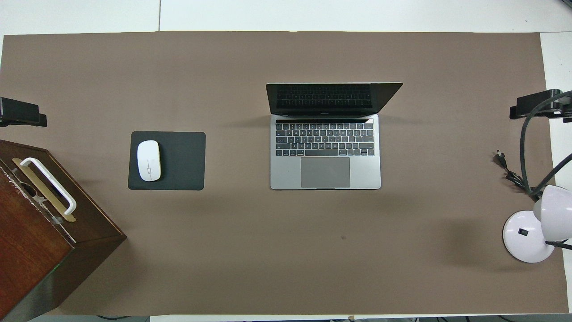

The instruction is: Close laptop with both arms

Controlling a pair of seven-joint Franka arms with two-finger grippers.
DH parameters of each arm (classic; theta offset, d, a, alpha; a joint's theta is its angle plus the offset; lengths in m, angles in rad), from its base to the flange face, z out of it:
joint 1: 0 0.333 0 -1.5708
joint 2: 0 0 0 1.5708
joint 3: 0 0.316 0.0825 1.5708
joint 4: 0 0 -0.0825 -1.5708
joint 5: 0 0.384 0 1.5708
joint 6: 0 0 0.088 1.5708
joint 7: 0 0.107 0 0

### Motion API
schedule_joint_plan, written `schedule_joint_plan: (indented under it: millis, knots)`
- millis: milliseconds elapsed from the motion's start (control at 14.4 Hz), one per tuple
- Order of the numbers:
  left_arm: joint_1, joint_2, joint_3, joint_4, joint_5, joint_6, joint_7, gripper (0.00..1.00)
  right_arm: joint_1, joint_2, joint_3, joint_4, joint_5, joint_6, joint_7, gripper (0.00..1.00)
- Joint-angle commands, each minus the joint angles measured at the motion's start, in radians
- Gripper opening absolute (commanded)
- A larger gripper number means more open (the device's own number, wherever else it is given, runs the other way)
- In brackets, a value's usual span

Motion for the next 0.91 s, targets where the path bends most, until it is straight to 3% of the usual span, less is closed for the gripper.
schedule_joint_plan:
  millis: [0, 836]
  knots:
    - [0.005, 0.008, -0.004, 0.014, 0.020, -0.013, 0.001, 1.00, -0.007, -0.009, 0.007, -0.016, -0.009, 0.017, 0.016, 1.00]
    - [-0.004, 0.009, -0.004, 0.011, 0.021, 0.027, -0.001, 1.00, -0.009, -0.007, 0.007, -0.012, -0.007, 0.022, 0.006, 1.00]
